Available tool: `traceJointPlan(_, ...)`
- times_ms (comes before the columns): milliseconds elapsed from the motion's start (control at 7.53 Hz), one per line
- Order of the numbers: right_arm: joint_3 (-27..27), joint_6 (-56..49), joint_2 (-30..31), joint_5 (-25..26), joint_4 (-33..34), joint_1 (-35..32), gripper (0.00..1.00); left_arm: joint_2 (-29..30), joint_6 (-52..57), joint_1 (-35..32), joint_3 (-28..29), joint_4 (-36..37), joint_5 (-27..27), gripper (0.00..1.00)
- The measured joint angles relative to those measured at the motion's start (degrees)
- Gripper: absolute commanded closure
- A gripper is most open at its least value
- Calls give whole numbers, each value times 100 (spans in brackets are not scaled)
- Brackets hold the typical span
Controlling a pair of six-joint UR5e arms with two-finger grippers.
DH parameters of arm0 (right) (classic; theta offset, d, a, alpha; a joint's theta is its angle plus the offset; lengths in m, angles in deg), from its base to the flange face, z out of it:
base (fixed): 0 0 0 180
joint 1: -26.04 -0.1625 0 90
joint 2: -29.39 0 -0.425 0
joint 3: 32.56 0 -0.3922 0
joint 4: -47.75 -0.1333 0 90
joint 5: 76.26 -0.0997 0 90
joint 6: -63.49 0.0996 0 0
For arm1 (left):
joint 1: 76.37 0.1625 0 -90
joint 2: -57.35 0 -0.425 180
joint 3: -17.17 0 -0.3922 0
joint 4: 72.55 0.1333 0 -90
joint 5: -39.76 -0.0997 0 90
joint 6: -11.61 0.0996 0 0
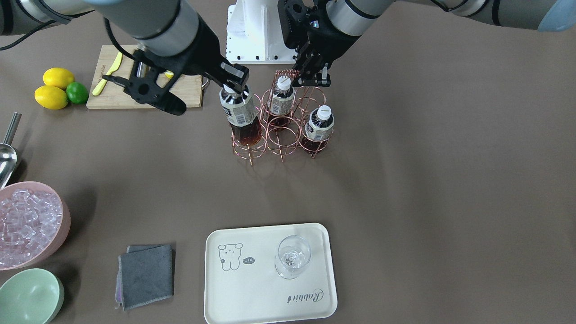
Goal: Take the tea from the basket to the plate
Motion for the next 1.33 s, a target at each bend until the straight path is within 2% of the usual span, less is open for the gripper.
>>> traceJointPlan(265, 115, -266, -124, -221, 119, -514, 100, 10, -40, 3, -21, 0, 4, 100)
traceJointPlan(398, 537, -679, -285, -248, 121, -694, 100, 21, -87, 0, -36, -3, 6, 100)
traceJointPlan(664, 2304, -1670, -1005, -221, -174, -852, 100, 38, -133, -18, -95, -4, 8, 100)
traceJointPlan(929, 3878, -2017, -1271, -162, -1488, -794, 100, 56, -154, -115, -188, 0, 13, 100)
traceJointPlan(1062, 4462, -2059, -1325, -29, -2128, -702, 100, 59, -248, -196, -296, 0, 24, 100)
traceJointPlan(1327, 5124, -2420, -1393, 382, -2738, -509, 100, -7, -389, -531, -485, 3, 248, 100)
